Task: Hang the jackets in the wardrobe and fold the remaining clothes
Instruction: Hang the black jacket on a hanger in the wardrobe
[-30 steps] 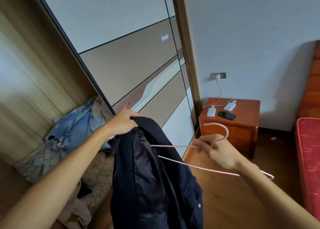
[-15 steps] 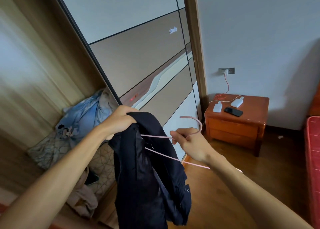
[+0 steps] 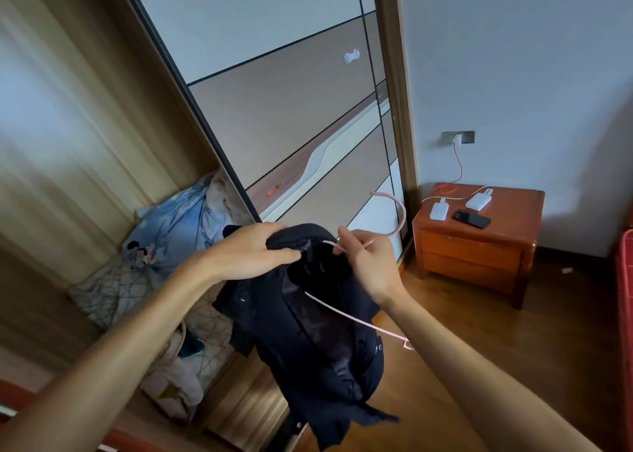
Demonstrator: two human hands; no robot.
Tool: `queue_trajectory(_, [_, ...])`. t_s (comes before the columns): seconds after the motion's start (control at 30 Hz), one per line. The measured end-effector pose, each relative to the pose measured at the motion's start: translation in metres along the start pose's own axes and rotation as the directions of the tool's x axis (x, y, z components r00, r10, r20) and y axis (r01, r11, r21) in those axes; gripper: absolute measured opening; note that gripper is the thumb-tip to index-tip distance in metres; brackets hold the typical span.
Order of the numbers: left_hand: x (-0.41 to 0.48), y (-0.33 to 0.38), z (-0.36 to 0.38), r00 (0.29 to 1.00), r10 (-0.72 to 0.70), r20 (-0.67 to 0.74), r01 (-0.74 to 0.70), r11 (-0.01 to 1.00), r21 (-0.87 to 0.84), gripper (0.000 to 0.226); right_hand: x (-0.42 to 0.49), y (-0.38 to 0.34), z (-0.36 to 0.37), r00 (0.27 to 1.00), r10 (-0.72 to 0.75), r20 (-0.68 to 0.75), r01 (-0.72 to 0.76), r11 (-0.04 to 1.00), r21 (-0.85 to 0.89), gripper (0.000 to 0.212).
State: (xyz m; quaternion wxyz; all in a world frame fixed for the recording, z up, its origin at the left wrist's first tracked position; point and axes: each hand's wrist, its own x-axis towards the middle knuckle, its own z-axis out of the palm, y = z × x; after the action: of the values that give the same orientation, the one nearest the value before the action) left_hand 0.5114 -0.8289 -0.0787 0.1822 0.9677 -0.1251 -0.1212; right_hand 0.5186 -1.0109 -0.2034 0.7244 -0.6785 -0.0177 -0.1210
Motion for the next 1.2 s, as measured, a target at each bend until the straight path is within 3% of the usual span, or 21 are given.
queue_trajectory(0.07, [0.007,0.002,0.008,0.993,0.076,-0.095,-0.06,0.985,0.164,0.025,0.0,-0.006,-0.004,0.999,-0.043,0.019,0.043,0.999,-0.022,0.044])
queue_trajectory(0.23, [0.029,0.0,0.025,0.922,0.169,-0.349,-0.135,0.984,0.12,0.014,0.014,-0.011,-0.015,0.979,-0.201,-0.03,0.186,0.944,-0.272,0.03])
queue_trajectory(0.33, [0.043,-0.014,0.021,0.891,0.091,-0.445,-0.051,0.994,0.101,0.047,0.004,0.002,-0.032,0.856,-0.511,-0.076,0.441,0.799,-0.408,0.032])
queue_trajectory(0.4, [0.045,-0.021,0.015,0.865,0.062,-0.498,-0.044,0.998,0.046,0.041,-0.022,0.03,-0.046,0.769,-0.639,0.004,0.557,0.669,-0.492,0.026])
queue_trajectory(0.47, [0.041,-0.023,0.008,0.845,0.053,-0.532,-0.068,0.998,-0.009,0.028,-0.052,0.075,-0.053,0.819,-0.523,0.238,0.558,0.626,-0.545,0.018])
queue_trajectory(0.53, [0.034,-0.019,0.003,0.84,0.076,-0.538,-0.096,0.995,-0.01,0.02,-0.073,0.122,-0.048,0.916,-0.118,0.384,0.365,0.642,-0.674,0.023])
queue_trajectory(0.6, [0.026,-0.013,0.0,0.847,0.097,-0.523,-0.122,0.992,-0.015,0.02,-0.081,0.155,-0.034,0.912,0.234,0.335,0.145,0.582,-0.8,0.041])
queue_trajectory(0.7, [0.008,-0.006,-0.007,0.848,0.126,-0.515,-0.161,0.987,-0.025,0.019,-0.078,0.175,-0.012,0.883,0.422,0.206,-0.088,0.579,-0.81,0.046])
queue_trajectory(0.8, [-0.012,-0.012,-0.013,0.858,0.105,-0.502,-0.147,0.988,-0.046,0.023,-0.062,0.175,-0.011,0.904,0.403,0.143,-0.151,0.614,-0.775,0.015])
queue_trajectory(0.97, [-0.038,-0.054,-0.013,0.846,-0.009,-0.533,-0.034,0.997,-0.071,0.031,0.011,0.129,-0.078,0.98,0.19,-0.062,-0.181,0.714,-0.676,0.018])
queue_trajectory(1.2, [-0.036,-0.086,0.01,0.836,-0.107,-0.538,0.063,0.993,-0.1,0.048,0.082,-0.012,-0.116,0.98,-0.172,-0.104,0.072,0.783,-0.617,0.012])
